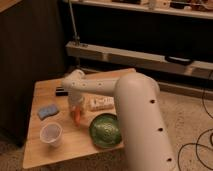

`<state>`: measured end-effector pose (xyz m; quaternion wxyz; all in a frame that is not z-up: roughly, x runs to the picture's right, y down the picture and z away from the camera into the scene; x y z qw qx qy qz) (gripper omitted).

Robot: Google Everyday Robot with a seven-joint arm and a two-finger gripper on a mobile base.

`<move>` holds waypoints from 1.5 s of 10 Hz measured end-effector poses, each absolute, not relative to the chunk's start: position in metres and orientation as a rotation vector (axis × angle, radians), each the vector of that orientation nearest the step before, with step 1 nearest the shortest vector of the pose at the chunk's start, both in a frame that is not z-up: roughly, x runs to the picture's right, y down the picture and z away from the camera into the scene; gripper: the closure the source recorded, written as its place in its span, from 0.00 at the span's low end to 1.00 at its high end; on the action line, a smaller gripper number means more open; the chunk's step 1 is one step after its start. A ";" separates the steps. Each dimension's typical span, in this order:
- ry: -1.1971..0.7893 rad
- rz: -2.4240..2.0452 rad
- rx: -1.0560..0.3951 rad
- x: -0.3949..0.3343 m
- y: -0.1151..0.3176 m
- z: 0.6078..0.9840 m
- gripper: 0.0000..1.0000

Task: Place the pepper on the white sponge

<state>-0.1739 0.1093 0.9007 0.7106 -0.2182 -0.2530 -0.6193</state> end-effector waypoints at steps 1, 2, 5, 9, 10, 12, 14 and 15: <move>-0.557 -1.381 -0.483 -0.174 0.106 0.902 0.43; -0.557 -1.384 -0.483 -0.172 0.106 0.905 0.43; -0.569 -1.383 -0.464 -0.169 0.107 0.910 0.52; -0.602 -1.392 -0.447 -0.174 0.103 0.908 0.97; -0.618 -1.378 -0.469 -0.180 0.099 0.906 1.00; -0.688 -1.315 -0.523 -0.195 0.083 0.893 1.00; -0.734 -1.294 -0.531 -0.213 0.059 0.868 1.00; -0.746 -1.279 -0.512 -0.224 0.046 0.852 1.00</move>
